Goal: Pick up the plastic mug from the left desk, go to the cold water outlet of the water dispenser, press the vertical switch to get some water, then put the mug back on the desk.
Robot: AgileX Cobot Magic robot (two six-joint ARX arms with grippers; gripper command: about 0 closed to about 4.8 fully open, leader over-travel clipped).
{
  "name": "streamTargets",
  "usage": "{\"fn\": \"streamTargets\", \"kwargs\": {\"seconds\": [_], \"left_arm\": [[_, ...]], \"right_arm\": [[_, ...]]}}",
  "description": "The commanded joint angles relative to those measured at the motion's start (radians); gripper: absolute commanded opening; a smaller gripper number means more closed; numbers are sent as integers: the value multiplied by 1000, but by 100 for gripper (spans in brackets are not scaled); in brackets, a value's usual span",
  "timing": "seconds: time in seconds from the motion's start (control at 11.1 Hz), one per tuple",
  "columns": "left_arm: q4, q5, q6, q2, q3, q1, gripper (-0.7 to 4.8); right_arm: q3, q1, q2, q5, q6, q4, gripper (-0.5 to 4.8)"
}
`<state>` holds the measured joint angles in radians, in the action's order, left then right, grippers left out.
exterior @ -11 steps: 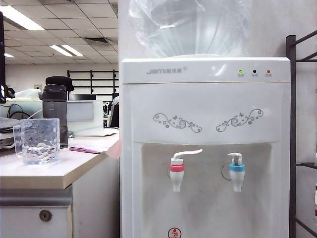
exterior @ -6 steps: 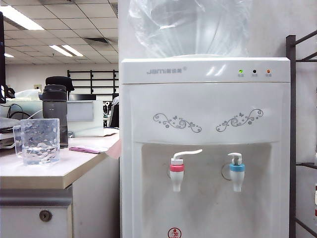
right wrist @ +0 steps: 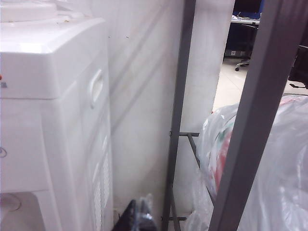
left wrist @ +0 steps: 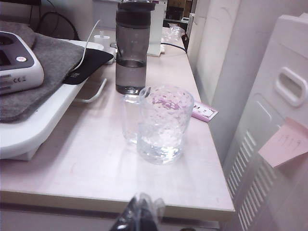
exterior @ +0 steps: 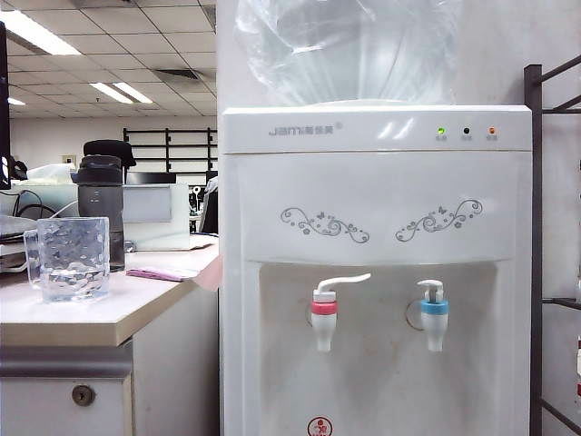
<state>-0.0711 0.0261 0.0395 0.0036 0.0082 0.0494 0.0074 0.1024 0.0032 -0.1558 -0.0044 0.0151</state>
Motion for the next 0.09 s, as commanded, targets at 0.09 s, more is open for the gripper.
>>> {"fn": "streamTargets", "kwargs": {"seconds": [0.09], "left_arm": [[5, -4, 2, -1, 0, 0, -5]], "right_arm": [[0, -1, -1, 0, 4, -19, -5]]}}
